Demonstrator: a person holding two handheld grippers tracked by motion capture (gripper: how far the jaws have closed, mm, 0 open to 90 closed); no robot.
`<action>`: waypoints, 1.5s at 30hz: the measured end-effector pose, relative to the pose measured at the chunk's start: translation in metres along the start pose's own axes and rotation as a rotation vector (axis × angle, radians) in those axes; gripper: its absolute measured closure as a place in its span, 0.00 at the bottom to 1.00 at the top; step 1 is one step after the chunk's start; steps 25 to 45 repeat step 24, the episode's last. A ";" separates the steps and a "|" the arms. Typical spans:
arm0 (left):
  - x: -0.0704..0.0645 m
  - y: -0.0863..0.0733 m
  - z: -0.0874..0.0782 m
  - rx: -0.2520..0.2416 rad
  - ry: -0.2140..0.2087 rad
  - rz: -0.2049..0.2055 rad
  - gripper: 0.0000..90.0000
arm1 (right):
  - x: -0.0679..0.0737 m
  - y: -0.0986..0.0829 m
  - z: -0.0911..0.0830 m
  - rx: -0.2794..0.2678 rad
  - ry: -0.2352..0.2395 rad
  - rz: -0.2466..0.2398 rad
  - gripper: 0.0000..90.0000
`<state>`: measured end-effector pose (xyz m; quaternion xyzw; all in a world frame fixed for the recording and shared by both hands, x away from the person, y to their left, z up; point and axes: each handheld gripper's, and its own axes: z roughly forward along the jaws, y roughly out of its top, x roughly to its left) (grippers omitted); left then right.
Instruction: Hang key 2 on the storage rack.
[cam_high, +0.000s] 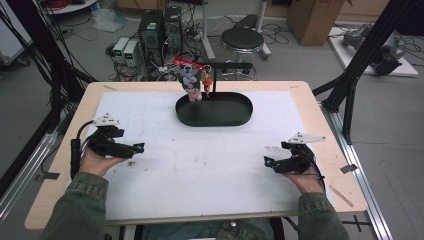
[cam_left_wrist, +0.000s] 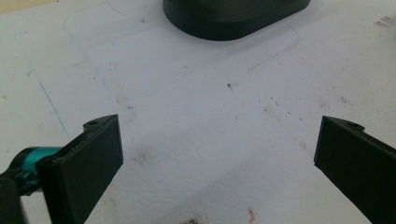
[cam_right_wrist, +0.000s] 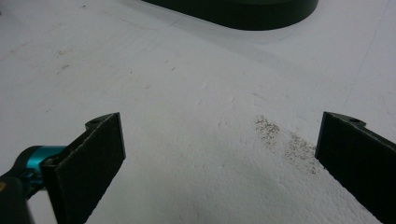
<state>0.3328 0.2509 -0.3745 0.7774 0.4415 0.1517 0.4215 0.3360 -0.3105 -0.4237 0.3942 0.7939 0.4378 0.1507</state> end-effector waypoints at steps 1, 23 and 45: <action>-0.001 -0.003 -0.002 -0.004 0.000 -0.001 0.02 | 0.000 0.000 0.000 0.000 0.000 0.000 0.01; -0.002 -0.068 -0.026 -0.044 0.098 -0.042 0.02 | 0.002 0.000 0.002 0.013 -0.002 -0.004 0.01; -0.002 -0.068 -0.025 -0.041 0.100 -0.037 0.02 | 0.002 0.000 0.003 0.013 -0.002 -0.002 0.01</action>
